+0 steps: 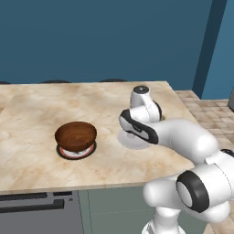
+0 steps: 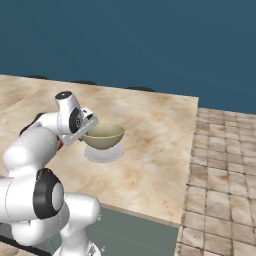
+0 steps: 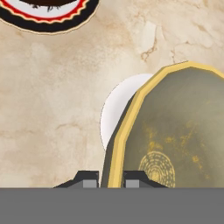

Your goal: Move the bowls from the cabinet to the plates on the dining table.

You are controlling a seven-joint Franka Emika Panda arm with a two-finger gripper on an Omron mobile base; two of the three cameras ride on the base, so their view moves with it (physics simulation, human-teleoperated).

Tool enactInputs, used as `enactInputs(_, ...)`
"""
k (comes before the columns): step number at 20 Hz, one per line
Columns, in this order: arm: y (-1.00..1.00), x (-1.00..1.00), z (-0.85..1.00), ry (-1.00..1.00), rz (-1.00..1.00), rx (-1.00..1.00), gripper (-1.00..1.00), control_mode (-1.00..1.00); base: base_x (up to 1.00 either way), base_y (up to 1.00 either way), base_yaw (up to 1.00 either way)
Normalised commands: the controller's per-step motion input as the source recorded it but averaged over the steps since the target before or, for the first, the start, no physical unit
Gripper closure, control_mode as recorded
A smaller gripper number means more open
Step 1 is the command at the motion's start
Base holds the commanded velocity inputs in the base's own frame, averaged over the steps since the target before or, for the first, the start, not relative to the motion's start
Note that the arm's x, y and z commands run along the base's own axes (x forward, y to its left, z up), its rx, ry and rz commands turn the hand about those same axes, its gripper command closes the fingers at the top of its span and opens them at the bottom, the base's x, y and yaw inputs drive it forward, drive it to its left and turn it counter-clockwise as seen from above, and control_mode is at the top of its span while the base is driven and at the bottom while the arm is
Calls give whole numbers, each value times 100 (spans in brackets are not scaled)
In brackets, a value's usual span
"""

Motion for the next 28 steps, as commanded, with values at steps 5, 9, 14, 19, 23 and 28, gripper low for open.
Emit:
enactInputs(5, 8, 28, -15, 0, 0, 0, 100, -100, 0, 0, 0)
enactInputs(9, 0, 16, -12, 0, 0, 0, 100, -100, 0, 0, 0)
enactInputs(14, 0, 11, -15, 0, 0, 0, 100, -100, 0, 0, 0)
enactInputs(19, 0, 2, -17, 0, 0, 0, 100, -100, 0, 0, 0)
enactInputs(23, 1, 6, -17, 0, 0, 0, 100, -100, 0, 0, 0)
enactInputs(28, 5, 4, -14, 0, 0, 0, 100, -100, 0, 0, 0)
